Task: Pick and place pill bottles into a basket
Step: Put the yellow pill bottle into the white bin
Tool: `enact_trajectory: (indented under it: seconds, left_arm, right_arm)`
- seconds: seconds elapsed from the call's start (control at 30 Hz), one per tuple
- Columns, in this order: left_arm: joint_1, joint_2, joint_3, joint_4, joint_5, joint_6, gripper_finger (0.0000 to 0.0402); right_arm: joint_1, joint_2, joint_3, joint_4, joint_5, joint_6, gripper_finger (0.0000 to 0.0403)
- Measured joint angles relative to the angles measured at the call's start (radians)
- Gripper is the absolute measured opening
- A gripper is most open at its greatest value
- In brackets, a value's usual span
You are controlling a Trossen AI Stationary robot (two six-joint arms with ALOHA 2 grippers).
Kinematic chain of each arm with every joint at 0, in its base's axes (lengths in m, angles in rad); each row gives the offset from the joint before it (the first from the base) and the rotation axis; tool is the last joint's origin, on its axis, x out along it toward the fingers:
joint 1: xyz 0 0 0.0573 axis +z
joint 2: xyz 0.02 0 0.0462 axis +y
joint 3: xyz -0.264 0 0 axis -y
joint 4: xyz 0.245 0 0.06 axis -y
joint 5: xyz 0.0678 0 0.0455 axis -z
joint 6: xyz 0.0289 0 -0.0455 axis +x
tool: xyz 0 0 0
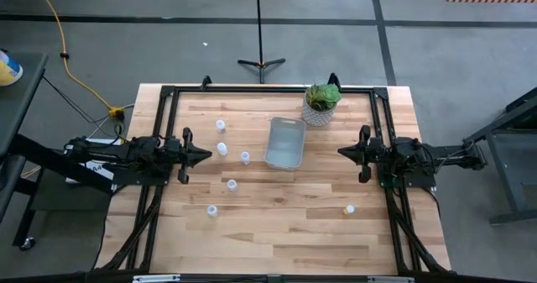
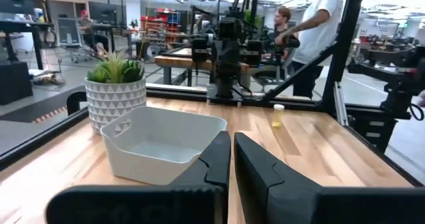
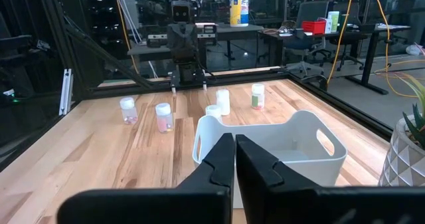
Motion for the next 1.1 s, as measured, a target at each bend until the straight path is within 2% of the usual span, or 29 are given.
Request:
enact_trajectory:
  seconds: [0.23,0.3,0.4,0.47,0.63,0.83,0.97,1.1]
  left_arm:
    - [0.0,0.0,0.0,-0.005,-0.001,-0.065,0.0051]
    - [0.0,0.0,0.0,0.004,-0.012,-0.135,0.0051]
    - [0.0,0.0,0.0,0.026,-0.058,-0.31,0.0051]
    - [0.0,0.0,0.0,0.018,-0.084,-0.361,0.0051]
    - [0.0,0.0,0.0,0.009,-0.118,-0.368,0.0051]
    - [0.0,0.0,0.0,0.009,-0.149,-0.393,0.0051]
    - [0.0,0.0,0.0,0.013,-0.201,-0.393,0.0051]
    - [0.0,0.0,0.0,0.015,-0.25,-0.393,0.0051]
  right_arm:
    - [0.0,0.0,0.0,0.0,0.009,-0.03,0.0001]
    - [0.0,0.0,0.0,0.014,0.017,-0.044,0.0001]
    - [0.0,0.0,0.0,0.088,0.025,0.036,0.0001]
    - [0.0,0.0,0.0,0.164,0.039,0.112,0.0001]
    - [0.0,0.0,0.0,0.327,0.053,0.313,0.0001]
    - [0.0,0.001,0.0,0.29,0.131,0.33,0.0005]
    - [0.0,0.014,0.0,0.268,0.112,0.328,0.0047]
    - [0.0,0.056,0.001,0.338,0.032,0.358,0.0126]
